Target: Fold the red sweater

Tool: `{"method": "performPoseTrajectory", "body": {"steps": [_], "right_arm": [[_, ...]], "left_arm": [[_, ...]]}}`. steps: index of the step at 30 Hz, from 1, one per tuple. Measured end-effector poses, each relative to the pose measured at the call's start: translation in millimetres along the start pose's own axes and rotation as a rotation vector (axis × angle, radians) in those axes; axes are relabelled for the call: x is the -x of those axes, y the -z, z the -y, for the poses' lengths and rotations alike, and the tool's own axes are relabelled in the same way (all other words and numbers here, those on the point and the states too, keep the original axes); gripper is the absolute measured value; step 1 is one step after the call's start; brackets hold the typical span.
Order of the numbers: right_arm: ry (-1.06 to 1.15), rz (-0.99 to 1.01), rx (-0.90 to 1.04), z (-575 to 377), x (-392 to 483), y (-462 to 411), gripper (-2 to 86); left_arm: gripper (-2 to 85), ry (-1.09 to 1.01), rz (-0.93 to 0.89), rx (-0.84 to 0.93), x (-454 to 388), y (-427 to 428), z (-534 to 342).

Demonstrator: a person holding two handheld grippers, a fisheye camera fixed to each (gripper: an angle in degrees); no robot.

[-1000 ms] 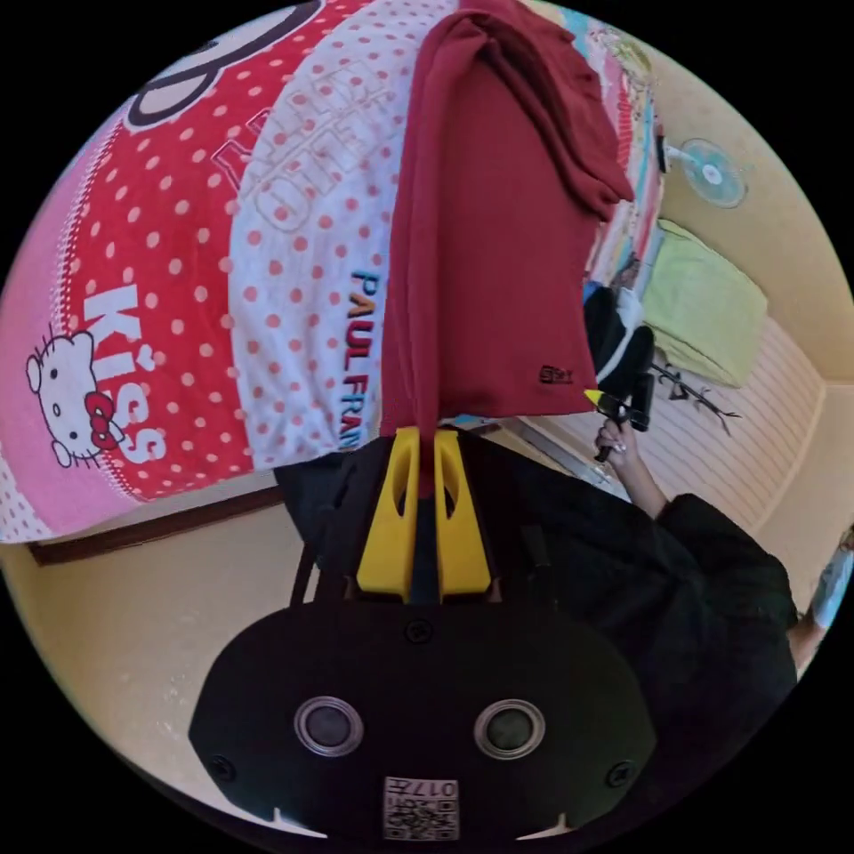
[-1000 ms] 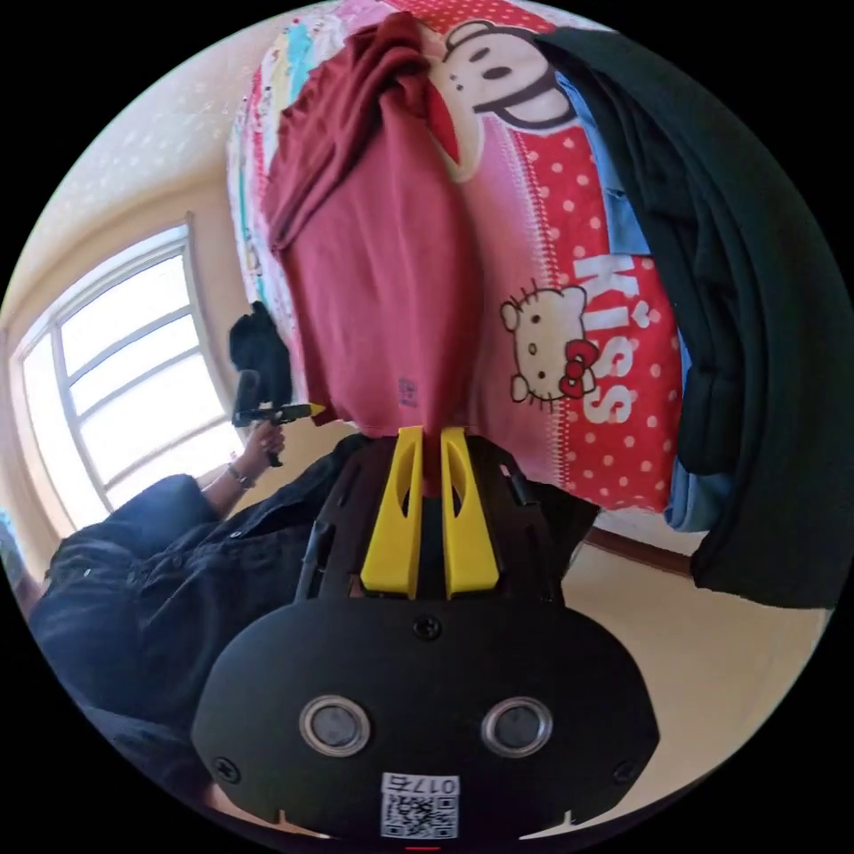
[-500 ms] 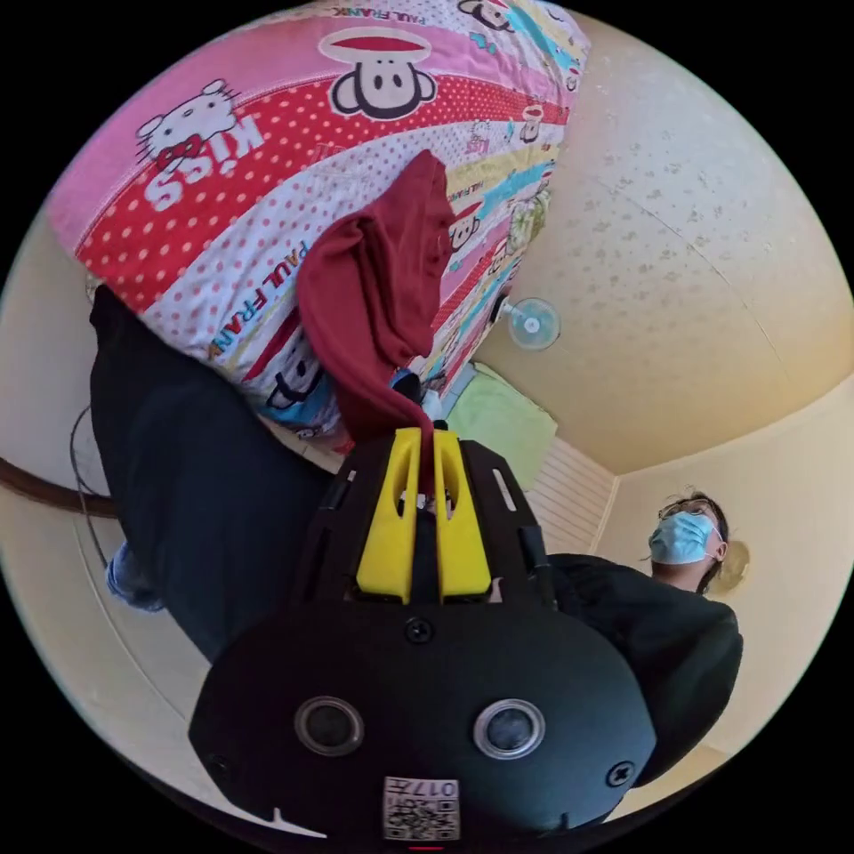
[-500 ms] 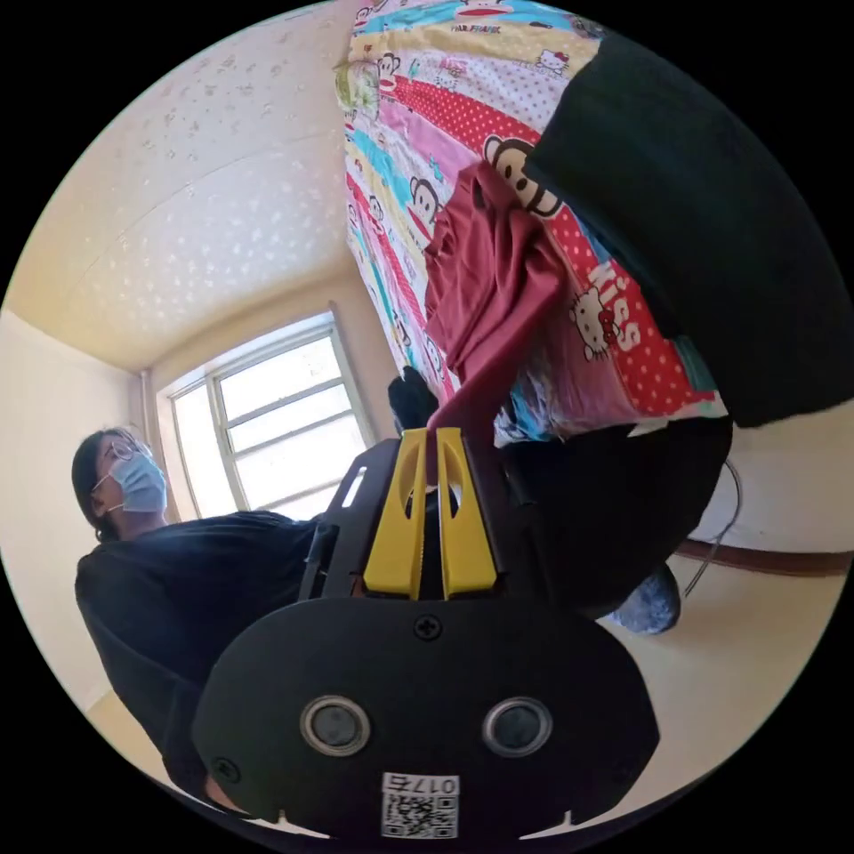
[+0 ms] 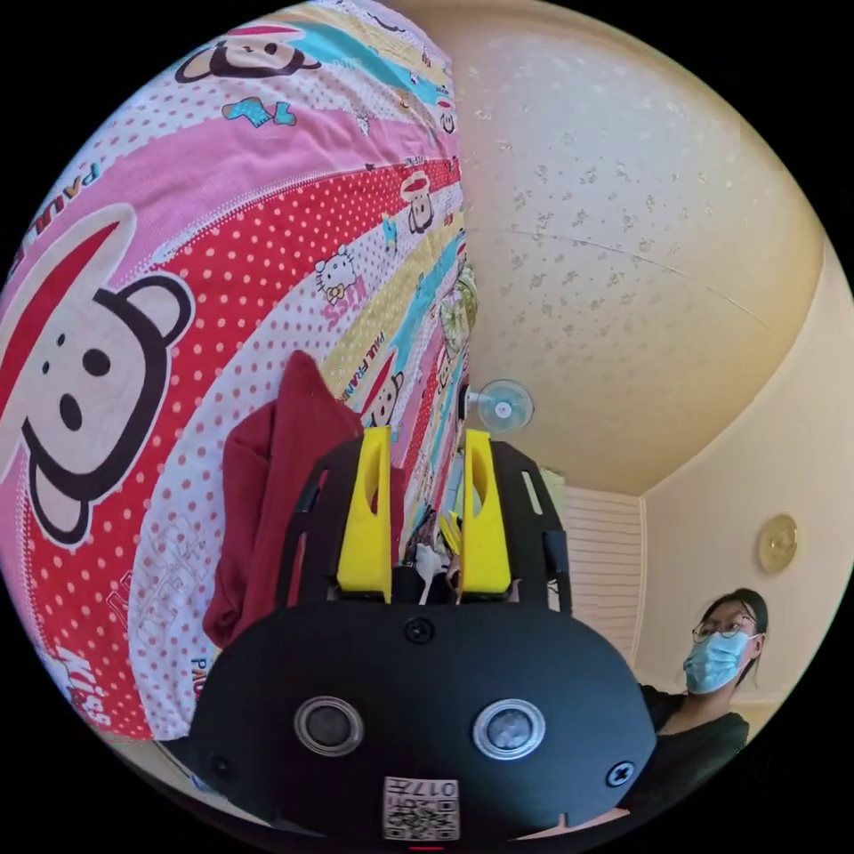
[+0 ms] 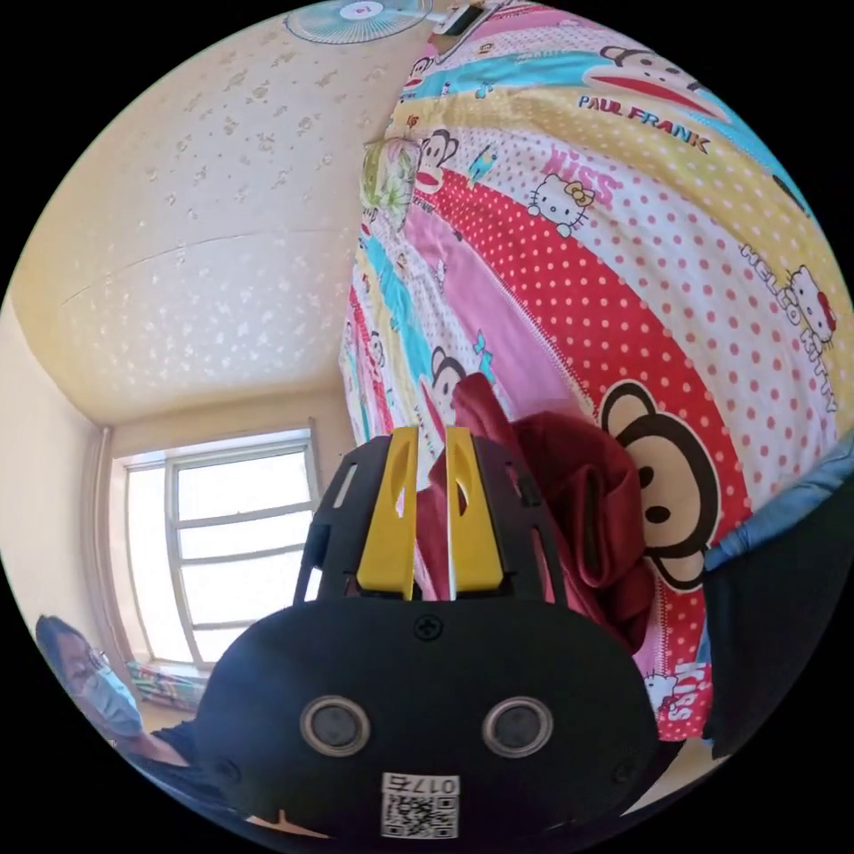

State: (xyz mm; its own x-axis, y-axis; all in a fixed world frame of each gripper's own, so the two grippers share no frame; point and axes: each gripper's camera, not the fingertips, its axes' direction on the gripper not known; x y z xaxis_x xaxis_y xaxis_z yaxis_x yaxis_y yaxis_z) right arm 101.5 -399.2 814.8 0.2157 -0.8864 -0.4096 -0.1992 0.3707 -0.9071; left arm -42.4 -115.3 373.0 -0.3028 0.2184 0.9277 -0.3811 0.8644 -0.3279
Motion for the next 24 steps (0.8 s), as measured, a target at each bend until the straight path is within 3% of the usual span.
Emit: {"method": "performPoseTrajectory", "body": {"steps": [5, 7, 8, 10, 11, 16, 18, 21, 24], "right_arm": [[0.352, -0.423, 0.16, -61, 17, -50, 4.9], [0.511, -0.81, 0.337, -94, 0, -89, 2.8], [0.556, -0.913, 0.371, -102, -7, -96, 2.1], [0.542, -1.351, 0.382, -114, -39, -106, 1.2], [0.534, -1.385, 0.373, -115, -44, -103, 1.0], [0.543, -0.882, 0.265, -116, -16, -60, 0.6], [0.558, -0.829, 0.217, -119, -7, -50, 0.5], [0.503, -0.786, 0.167, -117, -11, -33, 0.5], [0.396, -0.697, 0.134, -110, -31, -10, 0.5]], "left_arm": [[18.2, 0.083, 0.37, 0.062, 45, -4, -74], [18.8, 0.146, 0.39, 0.094, 68, -8, -99], [19.0, 0.189, 0.395, 0.123, 84, -13, -113], [18.0, 0.224, 0.377, 0.112, 101, -17, -130], [17.3, 0.254, 0.344, 0.06, 109, -16, -137], [12.3, 0.384, 0.276, -0.021, 127, -25, -142], [10.0, 0.312, 0.28, -0.011, 107, -34, -141], [6.9, 0.028, 0.213, 0.111, 38, -68, -142], [5.9, -0.26, 0.38, 0.298, -42, -130, -164]]}}
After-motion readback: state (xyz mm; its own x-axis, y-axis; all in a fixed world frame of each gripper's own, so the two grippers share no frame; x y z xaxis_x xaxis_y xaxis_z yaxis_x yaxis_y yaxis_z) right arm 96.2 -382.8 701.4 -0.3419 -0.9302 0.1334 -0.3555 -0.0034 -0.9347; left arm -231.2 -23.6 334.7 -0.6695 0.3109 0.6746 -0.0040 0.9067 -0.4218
